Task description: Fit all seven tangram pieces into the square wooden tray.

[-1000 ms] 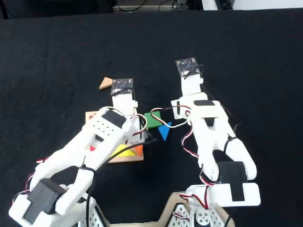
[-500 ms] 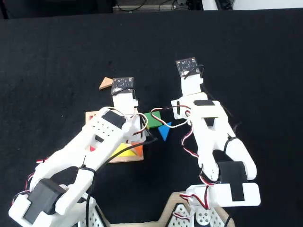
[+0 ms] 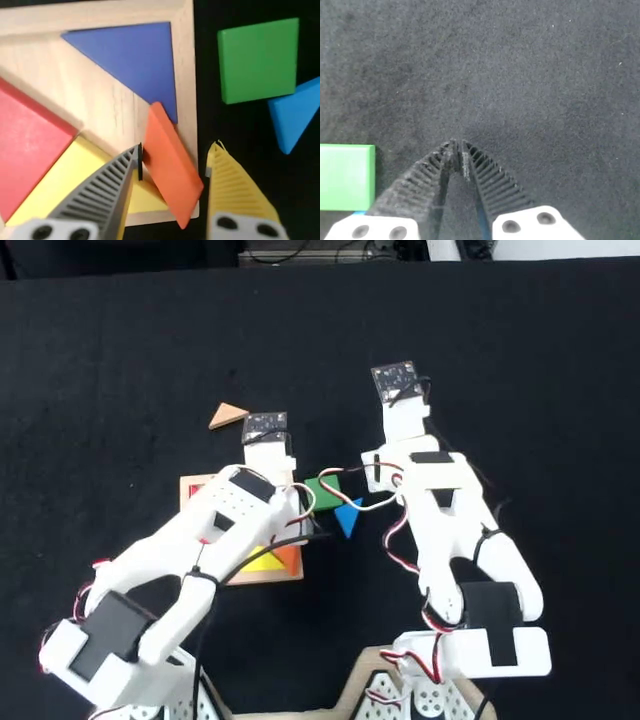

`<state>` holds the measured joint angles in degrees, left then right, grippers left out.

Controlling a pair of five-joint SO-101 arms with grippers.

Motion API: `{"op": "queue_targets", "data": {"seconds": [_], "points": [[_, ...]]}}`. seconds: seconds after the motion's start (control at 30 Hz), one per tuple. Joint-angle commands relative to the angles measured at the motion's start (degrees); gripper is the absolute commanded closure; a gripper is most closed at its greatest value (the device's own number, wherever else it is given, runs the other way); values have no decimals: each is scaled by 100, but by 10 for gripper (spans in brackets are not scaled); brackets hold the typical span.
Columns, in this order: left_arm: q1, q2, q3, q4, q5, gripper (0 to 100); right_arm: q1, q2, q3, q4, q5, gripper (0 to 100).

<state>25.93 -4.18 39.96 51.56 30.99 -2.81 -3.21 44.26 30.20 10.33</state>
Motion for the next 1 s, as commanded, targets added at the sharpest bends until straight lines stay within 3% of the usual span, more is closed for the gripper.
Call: {"op": "queue_targets", "data": {"seconds": [0.0,0.23,0.47,0.97], "points": [[66,-26,-321,-44,35,780,-79,-31,-233,-88,9,987],[66,0,-435,211,35,782,-79,-31,-233,-88,9,987],[66,9,-699,659,9,891,-79,-31,-233,-88,9,987],[66,9,-655,695,-9,890,-79,-31,-242,-88,9,987]]}}
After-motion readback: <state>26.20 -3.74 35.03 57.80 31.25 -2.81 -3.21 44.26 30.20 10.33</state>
